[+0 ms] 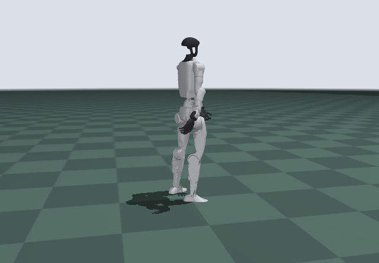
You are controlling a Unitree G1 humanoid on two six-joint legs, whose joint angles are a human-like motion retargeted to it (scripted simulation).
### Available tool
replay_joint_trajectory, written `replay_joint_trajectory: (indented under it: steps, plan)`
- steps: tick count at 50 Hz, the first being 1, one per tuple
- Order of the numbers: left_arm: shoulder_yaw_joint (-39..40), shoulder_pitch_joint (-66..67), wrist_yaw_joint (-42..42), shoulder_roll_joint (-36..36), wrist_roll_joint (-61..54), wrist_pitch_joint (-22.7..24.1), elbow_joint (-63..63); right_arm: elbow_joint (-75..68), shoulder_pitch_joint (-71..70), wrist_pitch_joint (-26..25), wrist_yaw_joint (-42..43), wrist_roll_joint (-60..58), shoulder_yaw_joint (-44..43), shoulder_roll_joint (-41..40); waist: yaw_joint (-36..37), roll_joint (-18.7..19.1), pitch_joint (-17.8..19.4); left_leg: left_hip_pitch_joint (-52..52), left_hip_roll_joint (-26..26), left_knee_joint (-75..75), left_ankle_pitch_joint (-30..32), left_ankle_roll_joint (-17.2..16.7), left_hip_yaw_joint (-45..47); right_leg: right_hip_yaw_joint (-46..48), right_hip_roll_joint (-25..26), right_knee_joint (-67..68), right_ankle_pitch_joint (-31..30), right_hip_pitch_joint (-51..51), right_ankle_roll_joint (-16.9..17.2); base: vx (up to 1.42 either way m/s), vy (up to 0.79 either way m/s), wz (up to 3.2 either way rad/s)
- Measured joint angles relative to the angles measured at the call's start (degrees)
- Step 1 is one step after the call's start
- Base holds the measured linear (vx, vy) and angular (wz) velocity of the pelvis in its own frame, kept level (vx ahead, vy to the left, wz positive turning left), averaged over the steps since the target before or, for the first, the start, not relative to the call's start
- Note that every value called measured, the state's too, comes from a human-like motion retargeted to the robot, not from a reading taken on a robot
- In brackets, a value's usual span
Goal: In place motions
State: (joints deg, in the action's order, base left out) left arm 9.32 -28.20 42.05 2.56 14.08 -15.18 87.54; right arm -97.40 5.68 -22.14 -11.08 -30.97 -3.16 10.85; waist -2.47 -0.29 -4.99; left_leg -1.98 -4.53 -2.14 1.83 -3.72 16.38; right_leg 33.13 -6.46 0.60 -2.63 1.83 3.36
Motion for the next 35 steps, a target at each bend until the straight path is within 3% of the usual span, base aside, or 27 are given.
replay_joint_trajectory:
  steps: [3, 6, 9, 12, 15, 18, 22, 25, 26, 30, 35]
  plan:
    - [-5.0, -5.22, 2.55, 0.74, 3.7, 3.92, -8.69, 0.0, 7.3, -3.66, 2.0, 4.19, -0.57, 2.27, -0.07, 0.43, -0.04, -0.46, -0.2, 0.07, 0.22, -0.03, 0.15, -1.01, 0.39, -0.11, -0.07, 0.92, -0.42, -0.02, -0.01, -0.34]
    - [-10.47, -6.63, 0.86, -1.89, 9.54, 10.46, -16.87, 0.0, 12.35, -2.1, 2.06, 3.97, -3.77, 3.66, 0.12, 0.43, 0.56, -0.51, -0.09, 0.09, 0.44, 0.02, 0.38, -2.11, 0.36, 0.0, -0.13, 1.56, -0.8, -0.06, -0.01, -0.35]
    - [-14.36, -5.15, -9.04, -4.97, 15.48, 15.54, -20.9, 0.0, 15.61, -1.1, 0.7, 4.18, -5.92, 4.62, 0.42, 0.4, 0.74, -0.5, 0.08, 0.09, 0.53, 0.07, 0.55, -2.67, 0.17, 0.2, -0.13, 1.98, -1.05, -0.01, 0.0, -0.07]
    - [-16.93, -1.27, -22.52, -6.65, 19.27, 17.29, -19.48, 0.0, 15.83, -3.75, 1.14, 8.67, -5.88, 5.25, 0.75, 0.7, 0.64, -0.48, 0.17, 0.15, 0.46, 0.17, 0.63, -2.89, 0.11, 0.41, -0.11, 2.27, -1.1, 0.0, 0.0, 0.0]
    - [-18.4, 5.0, -28.59, -6.69, 21.14, 15.41, -13.06, 0.0, 12.28, -5.5, -1.26, 13.87, -4.22, 5.31, 1.26, 1.19, 0.16, -0.31, 0.26, 0.47, 0.35, 0.19, 0.77, -3.05, 0.07, 0.75, -0.1, 2.68, -1.1, 0.02, 0.04, -0.02]
    - [-15.49, 12.59, -24.97, -6.74, 24.82, 11.31, -2.5, 0.0, 3.93, -2.78, -5.04, 13.8, -1.64, 3.95, 1.44, 1.07, 0.19, 0.53, 0.43, 1.02, 0.02, 0.0, 1.73, -3.43, -0.37, 1.28, -0.34, 3.16, -1.06, 0.0, 0.04, -0.03]
    - [-4.09, 24.68, -21.24, -9.71, 26.55, -0.65, 9.86, 0.66, -11.85, 3.88, -11.18, 6.53, 2.83, -0.21, 1.71, 0.98, 0.81, 2.38, 0.42, 1.72, -0.72, -0.11, 4.17, -6.08, -0.26, 1.82, -1.23, 4.35, -1.31, -0.03, 0.0, -0.54]
    - [4.38, 38.33, -21.23, -11.51, 17.64, -11.0, 9.86, 9.99, -21.0, 8.47, -20.37, 0.22, 7.3, -5.43, 0.73, 0.8, 1.98, 3.89, 0.23, 2.07, -1.43, -0.1, 6.43, -9.05, 0.11, 2.32, -2.09, 5.49, -1.52, -0.02, -0.02, -0.84]
    - [6.72, 42.57, -21.15, -11.4, 13.95, -12.33, 9.86, 13.93, -23.04, 10.51, -23.41, -0.91, 8.51, -7.0, 0.24, 0.94, 2.05, 4.15, 0.08, 2.13, -1.66, -0.09, 7.09, -9.92, 0.33, 2.45, -2.36, 5.96, -1.56, -0.02, -0.01, -0.79]
    - [14.26, 56.15, -21.11, -10.02, 5.64, -10.98, 9.86, 27.3, -30.47, 19.51, -31.32, 0.36, 14.35, -11.61, -1.07, 1.97, 1.89, 4.56, -0.72, 2.23, -2.4, -0.17, 9.43, -12.78, 1.29, 2.88, -3.13, 7.74, -1.55, -0.04, 0.03, -0.62]
    - [15.58, 59.51, -25.58, -10.3, 5.43, -12.42, 9.86, 38.72, -34.19, 30.35, -27.81, 1.48, 20.27, -12.21, -2.0, 2.25, 1.56, 4.29, -0.74, 2.19, -2.54, -0.27, 9.87, -13.58, 1.26, 3.25, -3.16, 8.39, -1.28, -0.03, 0.01, -0.09]
